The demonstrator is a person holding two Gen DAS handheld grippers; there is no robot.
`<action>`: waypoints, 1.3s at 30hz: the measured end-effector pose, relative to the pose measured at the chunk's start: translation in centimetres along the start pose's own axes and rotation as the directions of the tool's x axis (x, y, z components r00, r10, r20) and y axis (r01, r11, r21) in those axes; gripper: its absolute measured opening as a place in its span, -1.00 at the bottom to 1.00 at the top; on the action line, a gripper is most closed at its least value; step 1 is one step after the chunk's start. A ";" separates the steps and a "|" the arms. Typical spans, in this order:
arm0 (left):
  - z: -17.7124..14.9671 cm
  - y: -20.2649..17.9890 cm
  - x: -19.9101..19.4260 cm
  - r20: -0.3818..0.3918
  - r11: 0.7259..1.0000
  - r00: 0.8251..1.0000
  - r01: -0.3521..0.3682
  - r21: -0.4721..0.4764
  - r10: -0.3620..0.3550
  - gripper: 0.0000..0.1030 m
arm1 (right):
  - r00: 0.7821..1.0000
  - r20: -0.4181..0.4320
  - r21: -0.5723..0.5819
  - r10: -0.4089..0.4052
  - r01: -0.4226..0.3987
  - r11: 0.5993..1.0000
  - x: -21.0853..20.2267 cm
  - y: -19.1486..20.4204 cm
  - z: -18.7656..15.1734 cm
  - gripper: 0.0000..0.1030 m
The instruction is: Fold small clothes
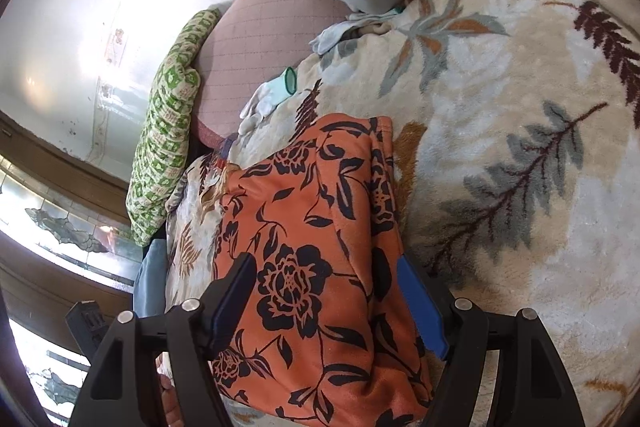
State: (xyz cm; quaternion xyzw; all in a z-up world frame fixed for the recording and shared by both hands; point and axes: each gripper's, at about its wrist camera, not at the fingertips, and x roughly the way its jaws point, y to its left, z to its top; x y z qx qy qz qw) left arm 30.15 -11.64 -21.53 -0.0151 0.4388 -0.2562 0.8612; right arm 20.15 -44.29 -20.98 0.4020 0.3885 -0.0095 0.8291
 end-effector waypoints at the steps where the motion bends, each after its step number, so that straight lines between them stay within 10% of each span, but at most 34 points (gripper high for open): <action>1: 0.1 0.4 0.0 -0.002 1.000 1.000 0.013 -0.017 -0.013 0.82 | 1.000 -0.003 -0.006 0.007 -0.007 1.000 0.0 0.1 0.0 0.47; 17: 1.2 -0.5 2.7 -0.037 0.968 0.970 0.235 -0.090 -0.239 0.82 | 1.000 -0.010 0.019 0.018 -0.018 1.000 -0.2 -0.9 0.7 0.56; 34: -0.5 -2.0 6.3 -0.148 0.975 0.964 0.211 -0.071 -0.220 0.80 | 0.982 -0.176 0.042 0.065 -0.058 0.997 5.9 -2.1 -0.6 0.58; 39: -0.5 -1.7 6.0 -0.111 0.972 0.968 0.213 -0.101 -0.224 0.51 | 0.984 -0.172 0.038 0.051 -0.045 0.998 6.6 -0.8 -1.6 0.19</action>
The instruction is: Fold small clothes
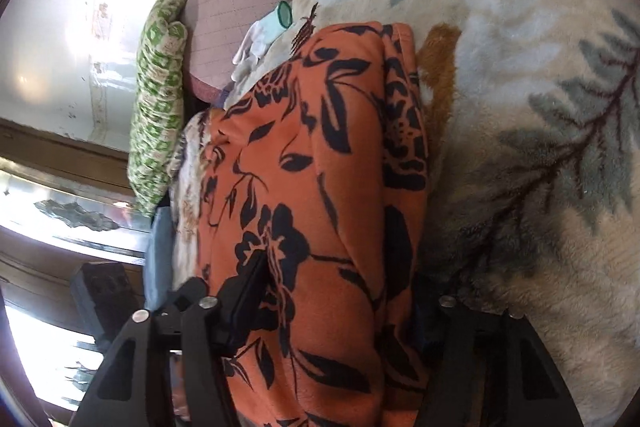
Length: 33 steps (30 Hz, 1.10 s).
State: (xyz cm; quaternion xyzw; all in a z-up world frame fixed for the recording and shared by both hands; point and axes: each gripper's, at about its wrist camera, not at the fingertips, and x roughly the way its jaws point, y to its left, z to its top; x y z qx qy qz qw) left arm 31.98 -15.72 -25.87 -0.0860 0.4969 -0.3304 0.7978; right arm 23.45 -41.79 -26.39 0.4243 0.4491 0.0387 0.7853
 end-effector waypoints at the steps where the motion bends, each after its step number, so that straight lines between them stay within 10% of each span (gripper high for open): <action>1: 0.0 -0.1 -0.2 0.011 1.000 1.000 -0.007 0.008 0.007 0.35 | 1.000 0.005 -0.017 -0.006 0.006 1.000 -0.1 0.6 -0.1 0.17; 7: 0.6 -0.1 -2.2 0.072 0.999 0.997 -0.019 0.032 0.017 -0.11 | 0.996 0.068 -0.127 -0.059 0.067 0.990 -1.3 4.6 -0.7 0.06; 21: 1.2 1.9 -12.9 0.298 0.994 0.952 -0.095 0.048 0.077 -0.15 | 0.971 0.222 -0.360 0.093 -0.007 0.933 -3.1 14.8 -3.5 0.06; 33: -3.1 6.4 -8.4 0.070 0.972 0.970 -0.235 0.015 0.234 -0.14 | 0.993 -0.035 -0.293 -0.113 0.098 0.951 4.7 12.7 -7.4 0.06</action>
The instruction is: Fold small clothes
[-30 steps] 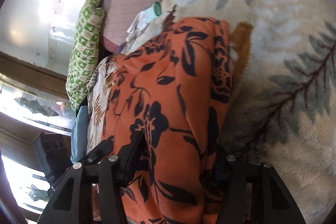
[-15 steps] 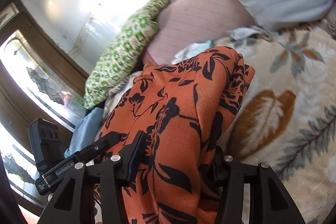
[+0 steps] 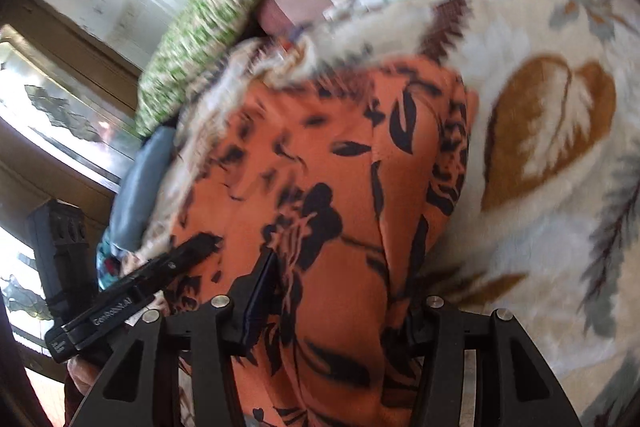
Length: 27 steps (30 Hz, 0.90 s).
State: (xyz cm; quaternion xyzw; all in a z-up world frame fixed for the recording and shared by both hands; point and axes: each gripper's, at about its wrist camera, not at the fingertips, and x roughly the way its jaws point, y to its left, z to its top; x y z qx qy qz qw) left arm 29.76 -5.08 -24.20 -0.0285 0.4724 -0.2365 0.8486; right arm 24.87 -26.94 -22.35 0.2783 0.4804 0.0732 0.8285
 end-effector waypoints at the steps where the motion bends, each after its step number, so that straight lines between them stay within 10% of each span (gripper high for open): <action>1: 0.0 -0.1 -0.1 0.003 1.000 1.000 -0.005 0.014 0.005 -0.13 | 1.000 -0.007 0.016 0.005 -0.005 1.000 0.3 -0.3 -0.1 0.05; 27: -0.3 -1.2 0.1 0.038 0.979 0.983 -0.185 0.087 0.182 0.48 | 0.993 -0.071 0.135 0.099 -0.089 0.987 0.8 -3.5 0.0 0.24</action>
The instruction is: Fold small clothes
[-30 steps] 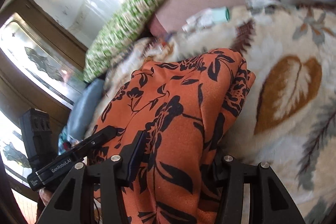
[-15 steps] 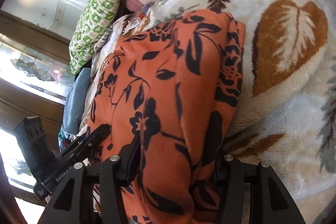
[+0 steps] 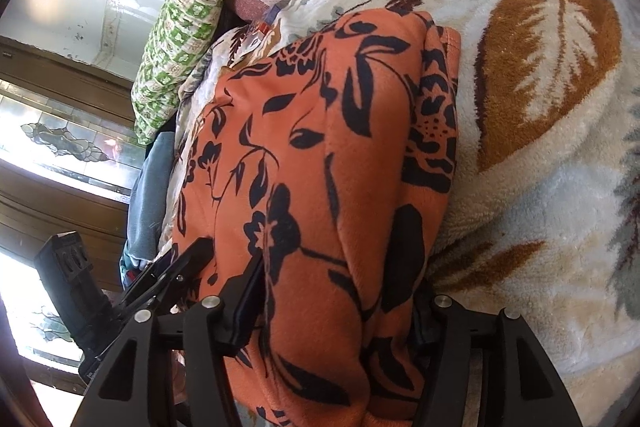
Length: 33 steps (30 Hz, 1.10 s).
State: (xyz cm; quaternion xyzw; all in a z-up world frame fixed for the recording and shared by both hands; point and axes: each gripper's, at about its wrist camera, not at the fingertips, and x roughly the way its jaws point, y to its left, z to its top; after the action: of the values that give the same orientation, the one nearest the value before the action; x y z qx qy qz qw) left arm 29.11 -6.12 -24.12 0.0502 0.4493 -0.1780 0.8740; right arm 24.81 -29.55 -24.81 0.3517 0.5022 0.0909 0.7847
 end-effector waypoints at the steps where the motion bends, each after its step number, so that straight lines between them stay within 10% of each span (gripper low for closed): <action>1: 0.0 0.0 -0.2 0.000 1.000 1.000 -0.007 -0.002 0.007 0.50 | 1.000 -0.003 -0.001 -0.006 0.006 1.000 -0.2 0.0 -0.1 0.26; 16: -6.0 -2.3 -11.1 0.091 0.983 0.979 -0.181 0.000 0.180 0.63 | 0.928 0.324 -0.189 -0.182 0.252 0.949 -11.9 4.9 -7.1 0.29; 33: -7.5 -6.3 -30.5 0.398 0.959 0.879 -0.284 -0.002 0.261 0.67 | 0.810 0.581 -0.321 -0.076 0.315 0.893 -25.6 16.3 -17.8 0.31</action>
State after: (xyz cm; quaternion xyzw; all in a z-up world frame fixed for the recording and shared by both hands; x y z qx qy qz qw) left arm 4.88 -1.98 -3.56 0.1007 0.2472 -0.0724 0.9610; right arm 0.84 -22.04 -0.15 0.1386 0.2575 0.0033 0.9563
